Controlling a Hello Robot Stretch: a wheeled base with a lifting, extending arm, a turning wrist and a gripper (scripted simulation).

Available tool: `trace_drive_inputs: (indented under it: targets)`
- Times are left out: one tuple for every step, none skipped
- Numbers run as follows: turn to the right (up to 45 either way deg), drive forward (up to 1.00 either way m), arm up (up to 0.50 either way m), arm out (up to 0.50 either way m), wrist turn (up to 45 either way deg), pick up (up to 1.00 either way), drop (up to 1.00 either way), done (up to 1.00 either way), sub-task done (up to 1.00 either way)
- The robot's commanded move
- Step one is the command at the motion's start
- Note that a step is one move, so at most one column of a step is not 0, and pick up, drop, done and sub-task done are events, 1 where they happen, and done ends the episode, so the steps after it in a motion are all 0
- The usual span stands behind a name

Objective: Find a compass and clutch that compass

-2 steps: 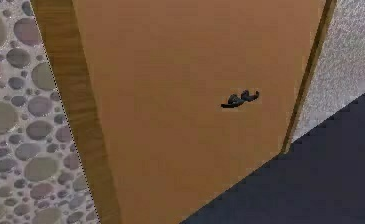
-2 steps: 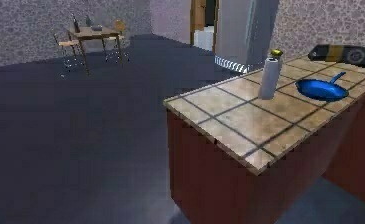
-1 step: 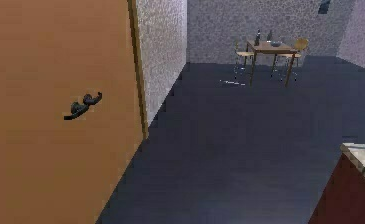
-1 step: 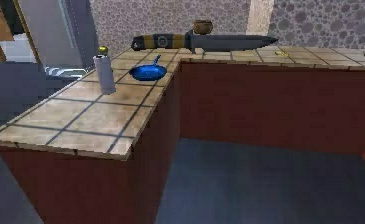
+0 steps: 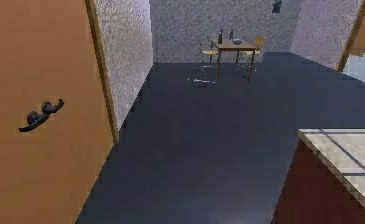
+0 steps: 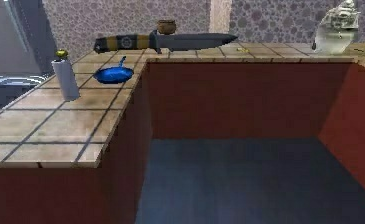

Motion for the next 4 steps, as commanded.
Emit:
trace_drive_inputs:
  targets:
    - [0.0, 1.00, 0.00, 0.00, 0.0, 0.00, 0.00, 0.00, 0.00]
    - [0.0, 0.15, 0.00, 0.00, 0.0, 0.00, 0.00, 0.00, 0.00]
    - [39.0, 0.00, 0.00, 0.00, 0.0, 0.00, 0.00, 0.00, 0.00]
    - [0.0, 0.30, 0.00, 0.00, 0.0, 0.00, 0.00, 0.00, 0.00]
